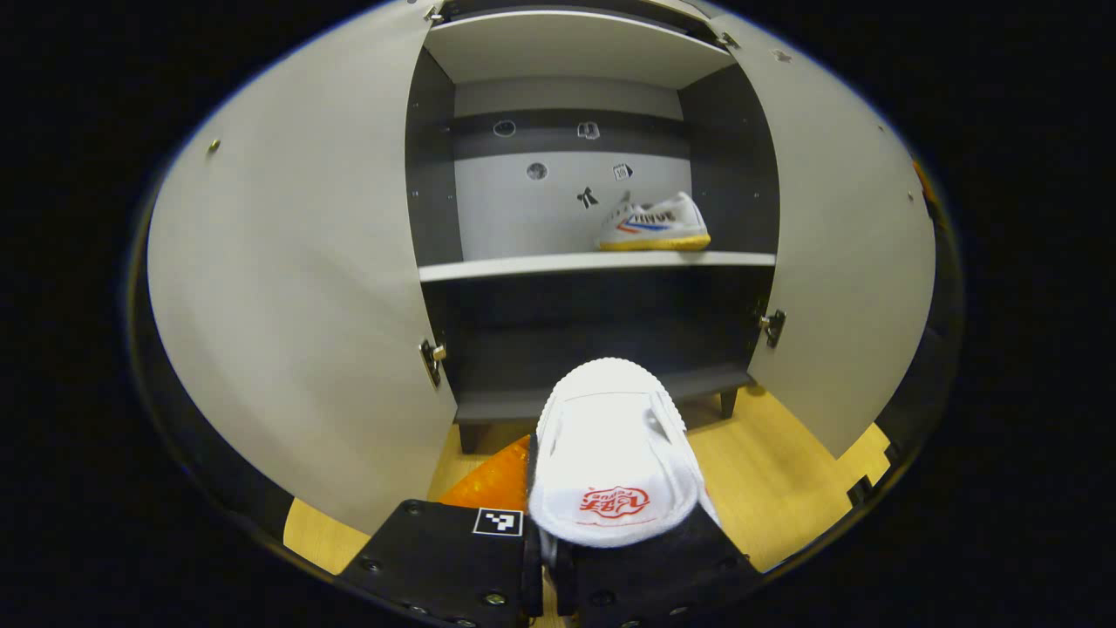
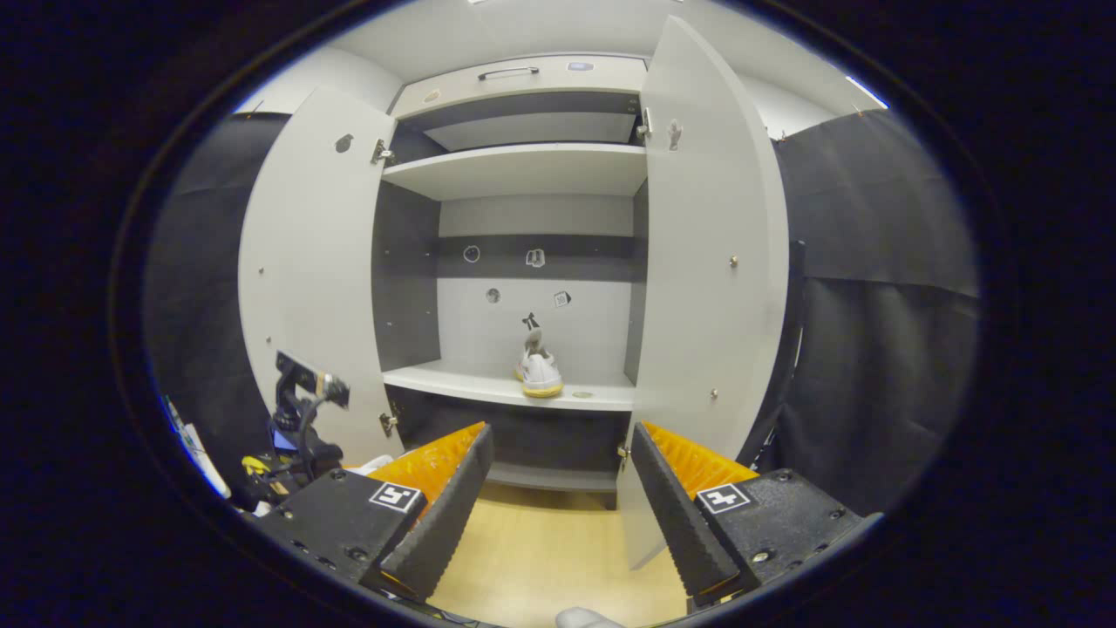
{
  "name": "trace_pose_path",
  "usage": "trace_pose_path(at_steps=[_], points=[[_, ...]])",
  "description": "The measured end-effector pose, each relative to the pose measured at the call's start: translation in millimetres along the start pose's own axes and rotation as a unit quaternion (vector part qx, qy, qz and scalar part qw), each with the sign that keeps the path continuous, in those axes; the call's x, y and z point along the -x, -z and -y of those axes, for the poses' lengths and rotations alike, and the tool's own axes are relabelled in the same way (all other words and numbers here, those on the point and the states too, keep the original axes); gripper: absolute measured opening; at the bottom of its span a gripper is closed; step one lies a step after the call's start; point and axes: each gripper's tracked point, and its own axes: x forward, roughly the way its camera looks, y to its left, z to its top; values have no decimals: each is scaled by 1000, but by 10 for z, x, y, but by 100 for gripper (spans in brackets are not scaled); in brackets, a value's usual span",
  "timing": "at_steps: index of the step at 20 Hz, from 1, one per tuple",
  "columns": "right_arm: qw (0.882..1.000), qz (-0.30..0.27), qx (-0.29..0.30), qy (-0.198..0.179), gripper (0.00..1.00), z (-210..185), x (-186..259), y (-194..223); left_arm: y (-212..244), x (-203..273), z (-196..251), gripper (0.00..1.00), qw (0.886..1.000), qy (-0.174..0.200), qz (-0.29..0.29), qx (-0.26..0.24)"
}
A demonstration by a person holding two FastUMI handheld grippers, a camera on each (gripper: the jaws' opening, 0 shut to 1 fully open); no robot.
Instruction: Grab one shoe with the right hand and put it into the shoe cabinet, grab the other shoe with the left hand and put it into the shoe cabinet; then close the right door with the right hand and the left door with the left hand.
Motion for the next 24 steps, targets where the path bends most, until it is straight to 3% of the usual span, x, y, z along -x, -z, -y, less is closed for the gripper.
trace_pose_path(at_steps=[7, 14, 18, 24], points=[[999, 28, 13, -15, 100, -37, -107, -250, -1101, -65, -65, 15, 997, -16, 76, -8], [999, 24, 26, -39, 100, -107, -196, -279, -2033, -925, -245, 15, 991, -52, 124, -15], [998, 15, 37, -39, 99, -73, -306, -263, -2078, -1548, -241, 15, 993, -59, 98, 0], [999, -6, 46, -28, 100, 103, -392, -195, -1835, -2312, -196, 15, 997, -63, 37, -25]])
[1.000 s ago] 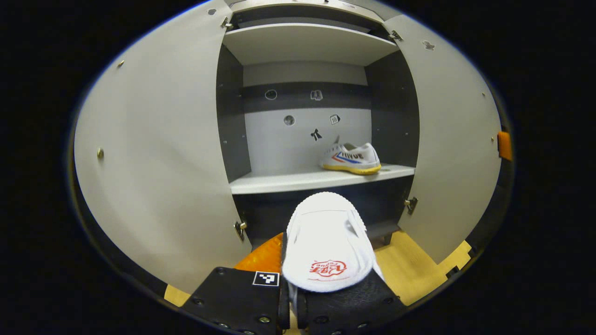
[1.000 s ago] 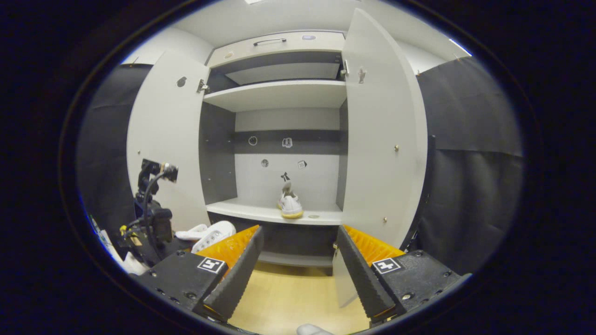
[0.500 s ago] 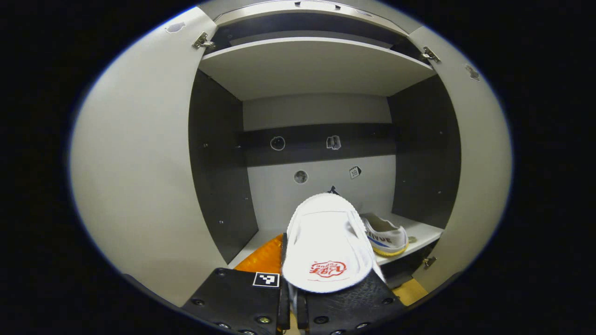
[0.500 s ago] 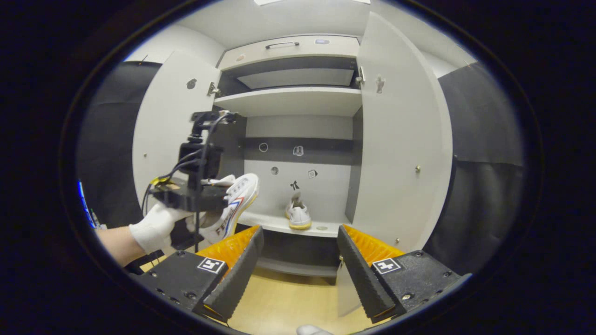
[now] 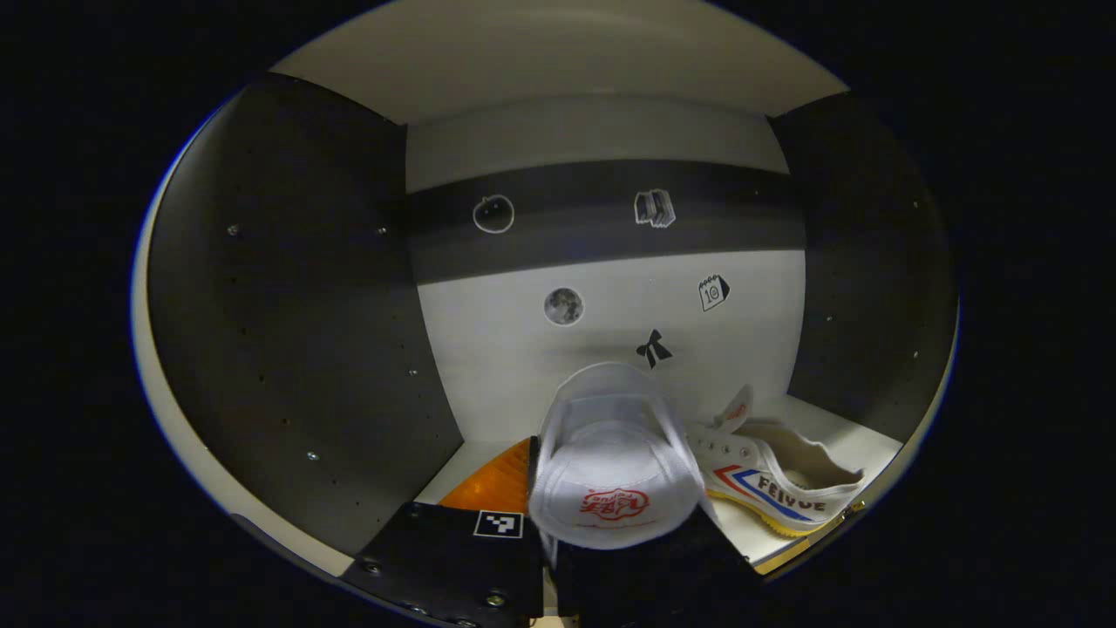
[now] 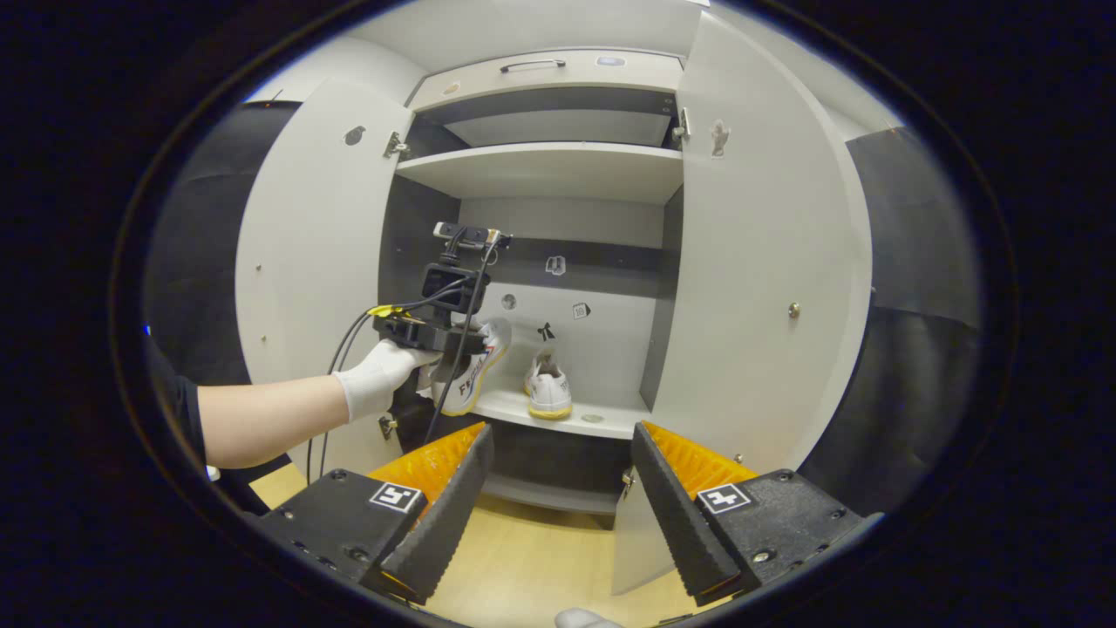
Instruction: Grab one shoe with the right hand and put it into the shoe cabinet, grab the other shoe with the left hand and put it into the shoe cabinet; then close the right door with the right hand and the left door with the left hand.
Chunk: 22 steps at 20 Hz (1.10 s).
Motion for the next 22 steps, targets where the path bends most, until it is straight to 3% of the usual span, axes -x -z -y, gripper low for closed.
trace_pose_path(at_steps=[3, 4, 5, 6, 10, 18, 22], points=[[1000, -14, -4, 0, 100, 33, -22, 82, 18, -39, 0, 16, 1000, 11, -11, 1], [1000, -17, -7, -1, 100, 41, -21, 96, 19, -61, 2, 21, 1000, 12, -15, 5], [1000, -17, -9, -2, 100, 42, -22, 94, 54, -68, -26, 32, 1000, 10, -22, 5], [1000, -17, -10, -1, 100, 55, -27, 100, 94, -78, -81, 37, 1000, -1, -26, 2], [1000, -16, -17, 3, 100, 92, -26, 85, 303, -78, -110, 96, 998, 15, -65, 17], [1000, -15, -16, -6, 99, -26, 18, 67, 313, 144, -159, 96, 996, 34, -74, 45], [1000, 3, -14, 3, 100, -31, 85, -48, 70, 562, -187, 97, 998, 39, -23, 53]])
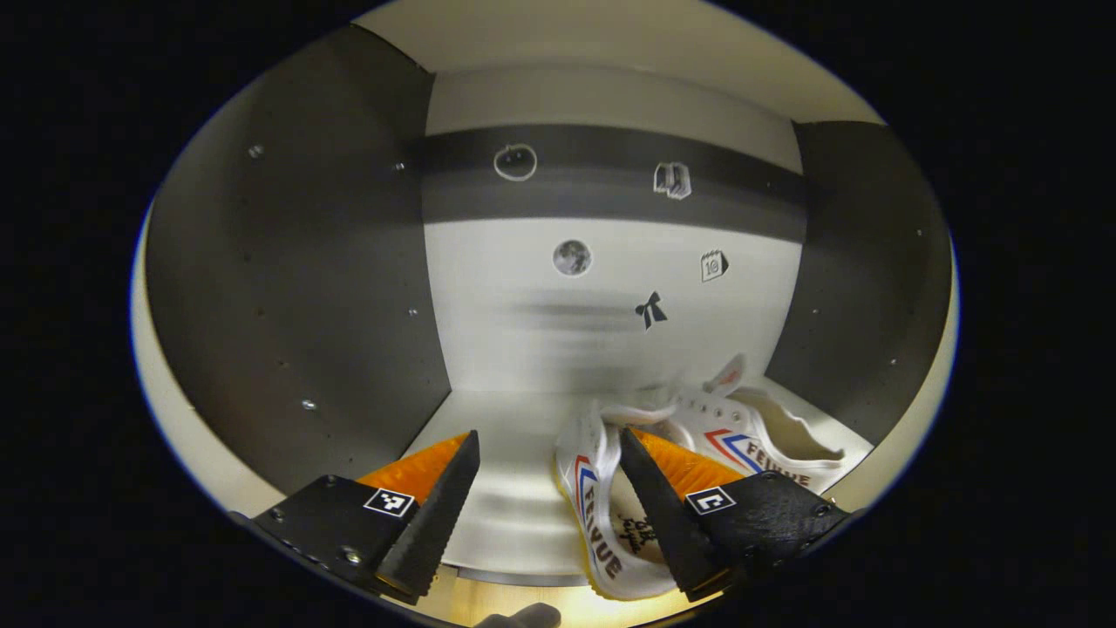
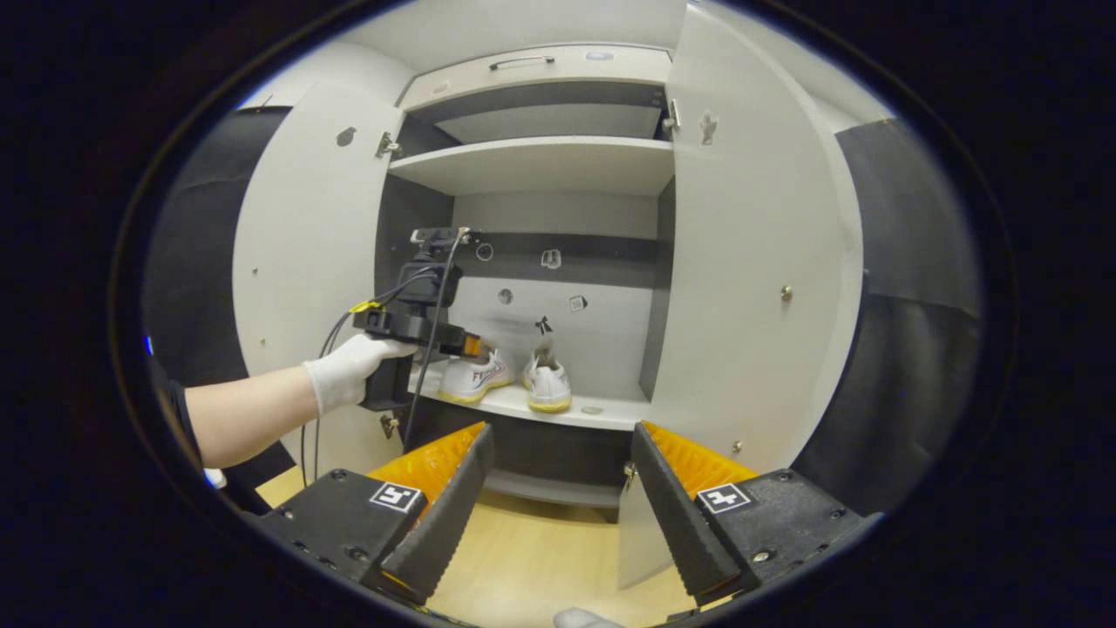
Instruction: Grab one shoe with the right hand and put it into the shoe cabinet, grab the other shoe with the left hand and put it into the shoe cabinet; then close the right door with the right hand and the left door with the left hand.
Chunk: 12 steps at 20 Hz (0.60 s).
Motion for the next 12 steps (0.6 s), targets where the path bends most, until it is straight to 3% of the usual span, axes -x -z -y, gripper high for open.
trace_pose_path(at_steps=[6, 12], points=[[1000, 15, 0, 21, 100, 69, 90, -54, -279, 1118, 120, 97, 993, 3, 116, -20], [999, 27, -4, 42, 99, 66, 350, -42, 74, 2231, 175, 96, 984, -1, 177, -26]])
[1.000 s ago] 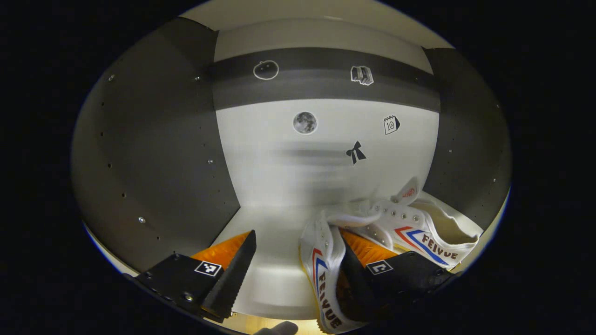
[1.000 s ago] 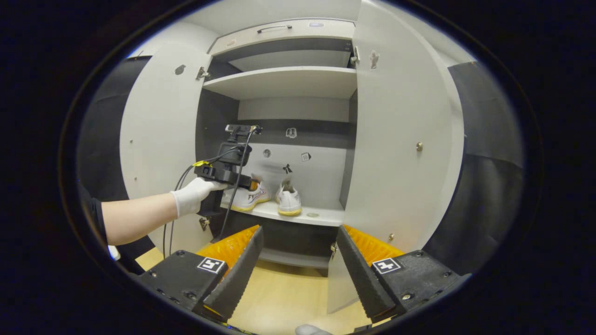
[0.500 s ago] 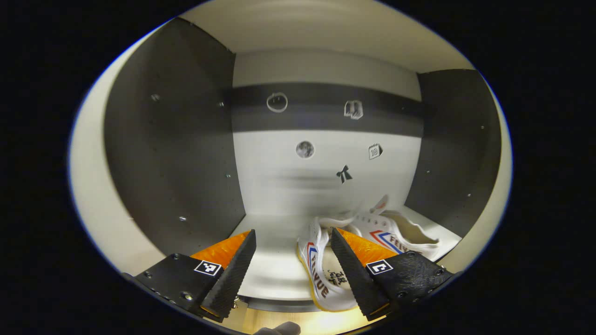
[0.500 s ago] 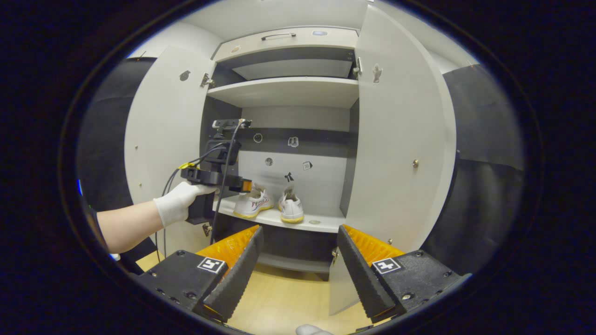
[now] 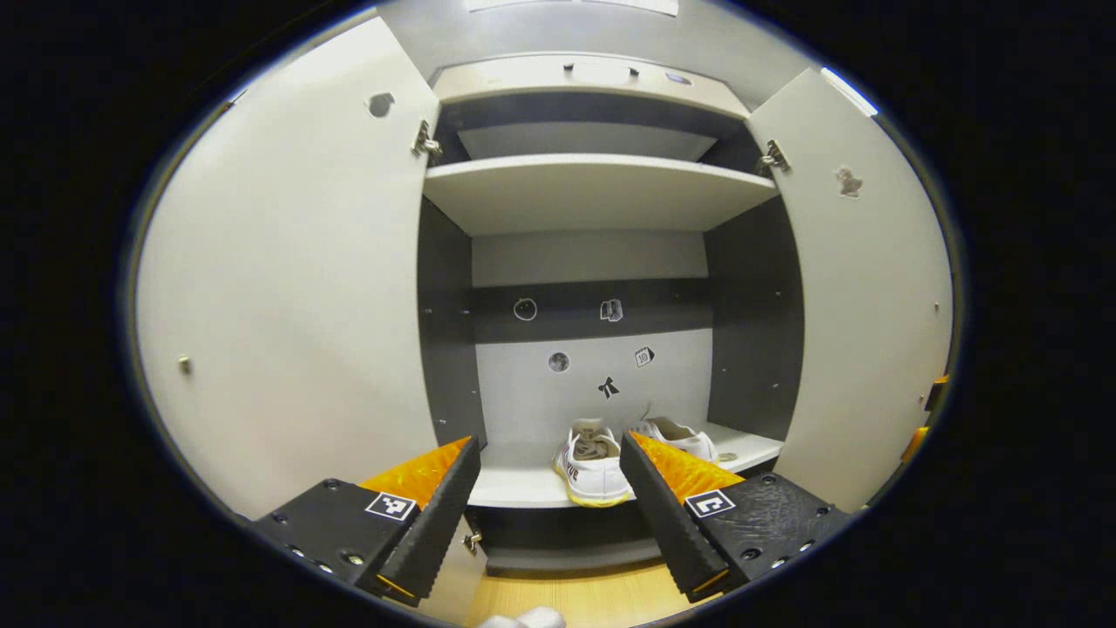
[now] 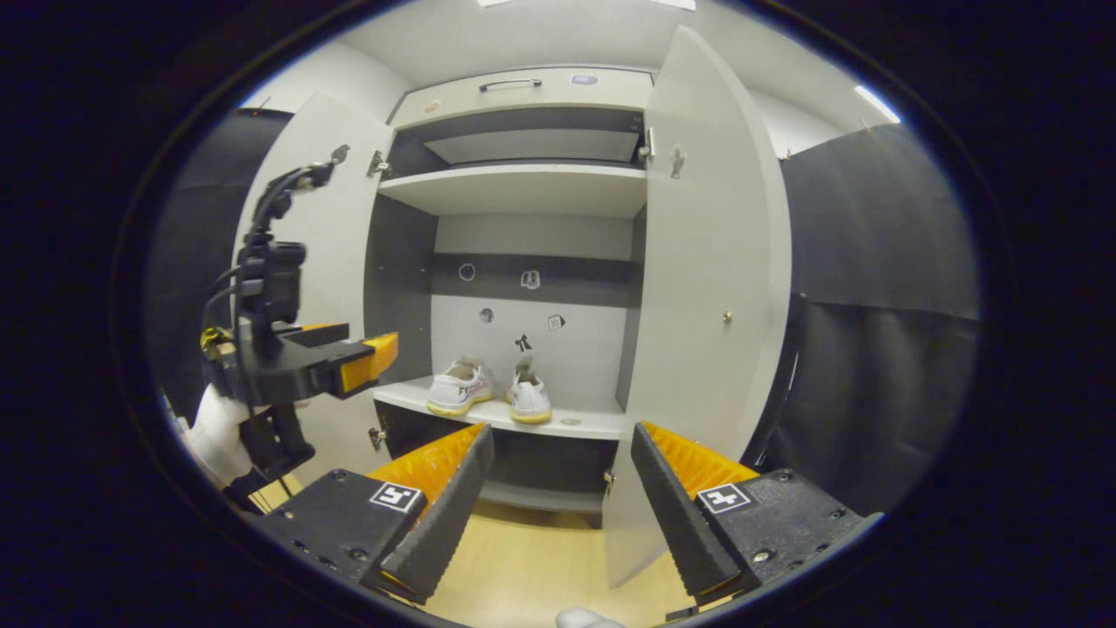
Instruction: Grab one shoe with the right hand and put it into the shoe cabinet, grab the other shoe with the left hand and put it into the shoe cabinet; then close the right door with the right hand and the left door with the left hand.
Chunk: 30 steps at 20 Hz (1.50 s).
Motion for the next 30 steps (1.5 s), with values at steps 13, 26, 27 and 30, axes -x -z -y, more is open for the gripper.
trace_pose_path(at_steps=[13, 26, 27, 30], points=[[998, -16, -29, 53, 99, 267, 801, 441, 485, 1570, -264, 96, 999, -10, -41, -26], [986, 11, -46, 161, 100, 1938, 475, 103, 376, 1758, -241, 96, 998, -41, -32, -26], [987, 11, -44, 157, 99, 1974, 391, 81, 370, 1761, -245, 96, 998, -46, -32, -28], [989, 20, -51, 137, 100, 1991, 142, -55, 341, 1734, -214, 96, 997, -60, -30, -24]])
